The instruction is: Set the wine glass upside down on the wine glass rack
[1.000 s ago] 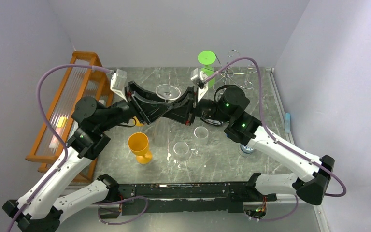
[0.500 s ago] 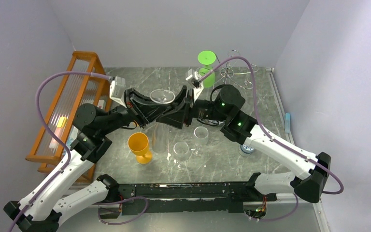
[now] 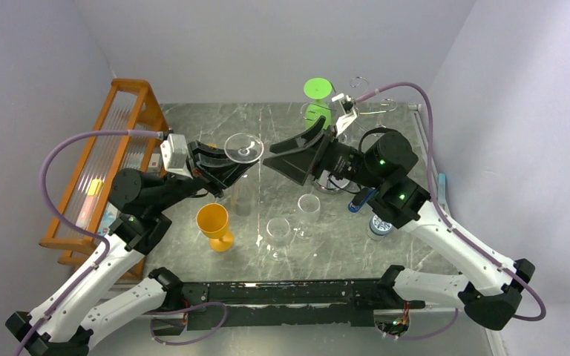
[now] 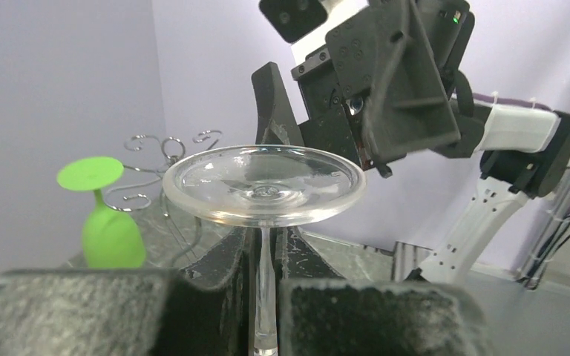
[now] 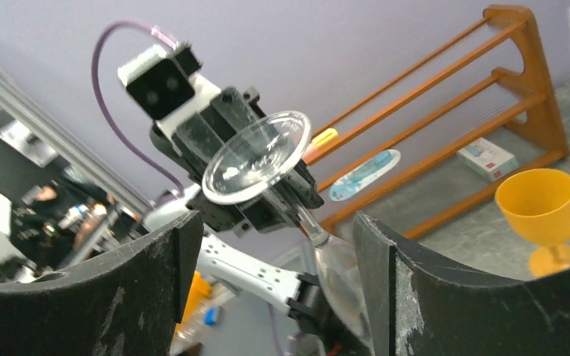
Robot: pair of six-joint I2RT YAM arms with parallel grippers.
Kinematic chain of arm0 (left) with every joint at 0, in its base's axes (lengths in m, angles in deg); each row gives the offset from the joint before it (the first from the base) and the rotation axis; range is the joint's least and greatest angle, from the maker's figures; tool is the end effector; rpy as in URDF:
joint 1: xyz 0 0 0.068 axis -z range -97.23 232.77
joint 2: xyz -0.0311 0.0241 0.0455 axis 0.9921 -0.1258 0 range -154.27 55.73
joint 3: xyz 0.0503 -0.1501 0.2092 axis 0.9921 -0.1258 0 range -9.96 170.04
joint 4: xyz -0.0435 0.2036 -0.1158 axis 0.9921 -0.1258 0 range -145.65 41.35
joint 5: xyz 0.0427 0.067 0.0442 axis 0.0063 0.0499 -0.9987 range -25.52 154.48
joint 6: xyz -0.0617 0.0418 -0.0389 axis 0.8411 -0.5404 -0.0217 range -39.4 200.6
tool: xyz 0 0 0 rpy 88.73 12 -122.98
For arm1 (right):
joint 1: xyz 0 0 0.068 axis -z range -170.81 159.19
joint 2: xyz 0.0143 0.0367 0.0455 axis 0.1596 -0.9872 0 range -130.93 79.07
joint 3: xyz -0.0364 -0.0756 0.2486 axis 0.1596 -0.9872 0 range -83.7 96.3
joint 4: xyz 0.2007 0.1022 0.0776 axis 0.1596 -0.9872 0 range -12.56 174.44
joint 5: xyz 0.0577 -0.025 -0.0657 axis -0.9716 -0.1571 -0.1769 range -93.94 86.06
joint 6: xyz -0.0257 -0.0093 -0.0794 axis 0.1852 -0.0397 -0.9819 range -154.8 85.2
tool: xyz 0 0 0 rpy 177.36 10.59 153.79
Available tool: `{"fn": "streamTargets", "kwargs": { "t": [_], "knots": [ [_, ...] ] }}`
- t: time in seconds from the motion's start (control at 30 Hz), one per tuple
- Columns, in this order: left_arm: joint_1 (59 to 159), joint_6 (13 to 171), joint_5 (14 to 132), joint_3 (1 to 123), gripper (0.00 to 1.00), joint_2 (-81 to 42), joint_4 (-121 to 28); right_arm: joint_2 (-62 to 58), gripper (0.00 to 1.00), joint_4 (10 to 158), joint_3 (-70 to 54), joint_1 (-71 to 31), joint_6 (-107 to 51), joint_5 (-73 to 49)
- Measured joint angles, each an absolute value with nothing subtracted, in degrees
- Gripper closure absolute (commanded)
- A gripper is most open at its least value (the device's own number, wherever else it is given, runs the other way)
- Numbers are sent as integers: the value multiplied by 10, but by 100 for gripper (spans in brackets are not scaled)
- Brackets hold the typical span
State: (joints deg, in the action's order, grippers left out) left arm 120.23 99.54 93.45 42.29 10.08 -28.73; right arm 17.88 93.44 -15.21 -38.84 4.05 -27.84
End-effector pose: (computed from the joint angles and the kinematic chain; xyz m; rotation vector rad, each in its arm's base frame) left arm 0.1200 -0.1369 0.4412 0.6597 1.0586 -1.1412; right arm 0.1411 0.2015 0.4626 -0.5167 1.3928 1.5309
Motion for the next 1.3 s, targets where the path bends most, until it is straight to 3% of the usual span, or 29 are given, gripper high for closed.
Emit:
{"fn": "streamTargets", "kwargs": {
  "t": [0.4, 0.43, 0.6, 0.87, 1.0, 1.23, 1.3],
  "knots": [
    [1202, 853, 963, 415, 95, 108, -293, 115, 55, 882, -85, -387, 241, -257],
    [1202, 840, 964, 419, 95, 104, -303, 110, 59, 880, -85, -387, 250, -261],
    [1202, 797, 967, 427, 92, 96, -338, 98, 100, 876, -85, -382, 284, -267],
    [1204, 770, 964, 427, 60, 93, -351, 104, 100, 863, -84, -374, 325, -273],
    [1204, 770, 958, 427, 56, 89, -357, 108, 100, 867, -83, -361, 341, -283],
    [1204, 769, 958, 428, 77, 66, -368, 110, 100, 885, -82, -354, 370, -305],
    [1204, 766, 958, 430, 92, 61, -370, 110, 100, 882, -82, -349, 372, -307]
  ]
}}
